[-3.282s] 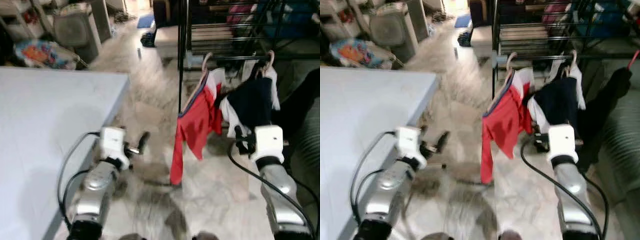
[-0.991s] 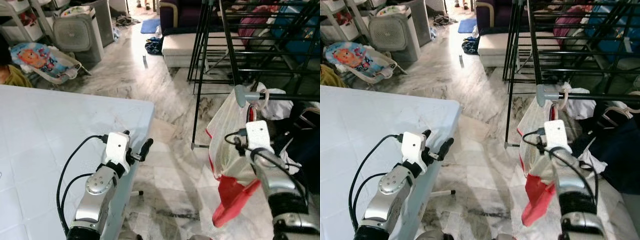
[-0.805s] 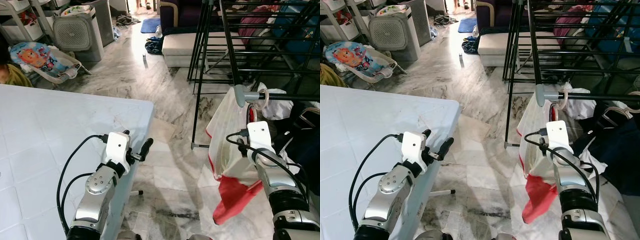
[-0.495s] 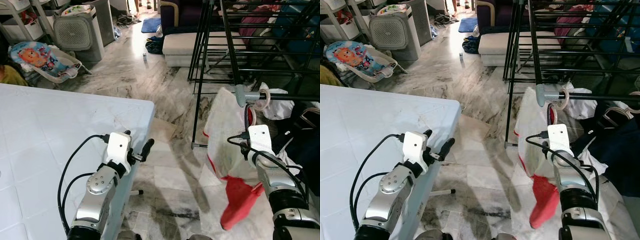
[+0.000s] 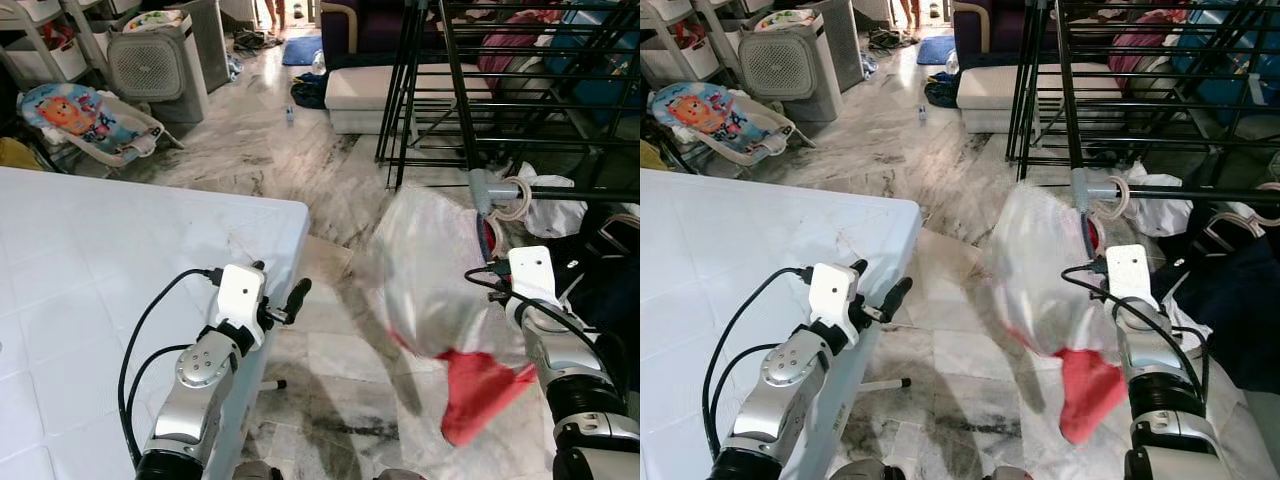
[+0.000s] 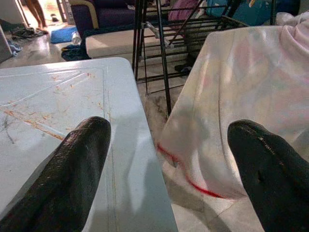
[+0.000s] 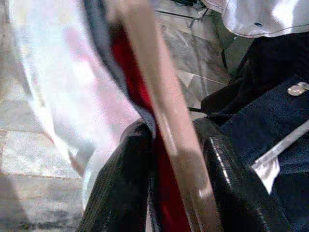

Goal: Hang hanger

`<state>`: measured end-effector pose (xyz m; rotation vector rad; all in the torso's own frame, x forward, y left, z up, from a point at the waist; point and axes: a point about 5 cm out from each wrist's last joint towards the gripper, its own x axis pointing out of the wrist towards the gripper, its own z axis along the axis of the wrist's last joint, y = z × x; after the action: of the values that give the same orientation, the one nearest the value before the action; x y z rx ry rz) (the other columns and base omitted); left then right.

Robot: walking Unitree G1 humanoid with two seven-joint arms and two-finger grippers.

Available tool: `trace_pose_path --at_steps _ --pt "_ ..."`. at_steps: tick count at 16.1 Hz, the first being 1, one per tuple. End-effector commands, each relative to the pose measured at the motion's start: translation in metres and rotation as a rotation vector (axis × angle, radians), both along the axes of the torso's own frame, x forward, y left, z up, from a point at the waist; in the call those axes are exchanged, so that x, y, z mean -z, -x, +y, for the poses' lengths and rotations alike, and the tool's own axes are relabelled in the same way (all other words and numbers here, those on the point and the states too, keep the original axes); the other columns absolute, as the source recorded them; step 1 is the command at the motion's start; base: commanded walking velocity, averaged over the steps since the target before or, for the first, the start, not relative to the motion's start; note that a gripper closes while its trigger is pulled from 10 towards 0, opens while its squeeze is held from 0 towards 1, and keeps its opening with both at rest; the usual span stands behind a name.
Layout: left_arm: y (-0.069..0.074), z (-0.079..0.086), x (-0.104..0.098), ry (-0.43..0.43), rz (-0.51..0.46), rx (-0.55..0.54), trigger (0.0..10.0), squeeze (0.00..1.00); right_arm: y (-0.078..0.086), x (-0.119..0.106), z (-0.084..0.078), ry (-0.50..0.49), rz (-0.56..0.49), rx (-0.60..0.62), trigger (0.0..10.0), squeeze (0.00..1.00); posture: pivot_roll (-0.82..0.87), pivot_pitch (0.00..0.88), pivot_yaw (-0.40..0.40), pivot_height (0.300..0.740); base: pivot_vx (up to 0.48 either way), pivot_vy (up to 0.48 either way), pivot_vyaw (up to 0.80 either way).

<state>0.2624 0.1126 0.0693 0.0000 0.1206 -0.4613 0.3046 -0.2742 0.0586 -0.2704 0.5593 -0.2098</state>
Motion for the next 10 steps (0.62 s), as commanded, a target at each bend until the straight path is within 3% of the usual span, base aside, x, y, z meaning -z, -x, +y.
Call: trace_pose_path --at_steps 1,5,6,7,8,9,10 --pt "-0.0009 0.0018 0.0016 -0.015 0.01 0.0 10.0 0.0 -0.002 -0.0022 0.0038 -0.008 -0.019 -0.017 0.0 0.0 -0.08 0.0 0.055 0.74 0.0 0.0 0.0" --pt "-0.0008 0.0012 0.0028 -0.019 0.014 0.004 10.0 0.0 -0.0024 -0.003 0.005 -0.027 -0.031 -0.033 0.0 0.0 -0.08 0.0 0.059 0.74 0.0 0.0 0.0" --pt "-0.0006 0.0011 0.0028 -0.019 0.015 0.005 10.0 0.0 -0.0023 -0.0029 0.0049 -0.027 -0.031 -0.034 0.7 0.0 -0.08 0.0 0.059 0.74 0.0 0.0 0.0" --pt "-0.0003 0.001 0.0032 -0.02 0.016 0.005 10.0 0.0 -0.002 -0.0027 0.0045 -0.025 -0.03 -0.034 3.1 0.0 -0.08 0.0 0.059 0.74 0.0 0.0 0.0" --pt "0.0 0.0009 0.0035 -0.022 0.018 0.006 10.0 0.0 -0.0018 -0.0027 0.0045 -0.023 -0.032 -0.036 3.6 0.0 -0.08 0.0 0.059 0.74 0.0 0.0 0.0" --pt "-0.0003 0.001 0.0034 -0.024 0.018 0.007 10.0 0.0 -0.002 -0.0031 0.0043 -0.02 -0.034 -0.034 5.0 0.0 -0.08 0.0 0.059 0.74 0.0 0.0 0.0" --pt "-0.0003 0.001 0.0034 -0.025 0.019 0.008 10.0 0.0 -0.002 -0.0032 0.0043 -0.02 -0.037 -0.032 5.6 0.0 -0.08 0.0 0.059 0.74 0.0 0.0 0.0"
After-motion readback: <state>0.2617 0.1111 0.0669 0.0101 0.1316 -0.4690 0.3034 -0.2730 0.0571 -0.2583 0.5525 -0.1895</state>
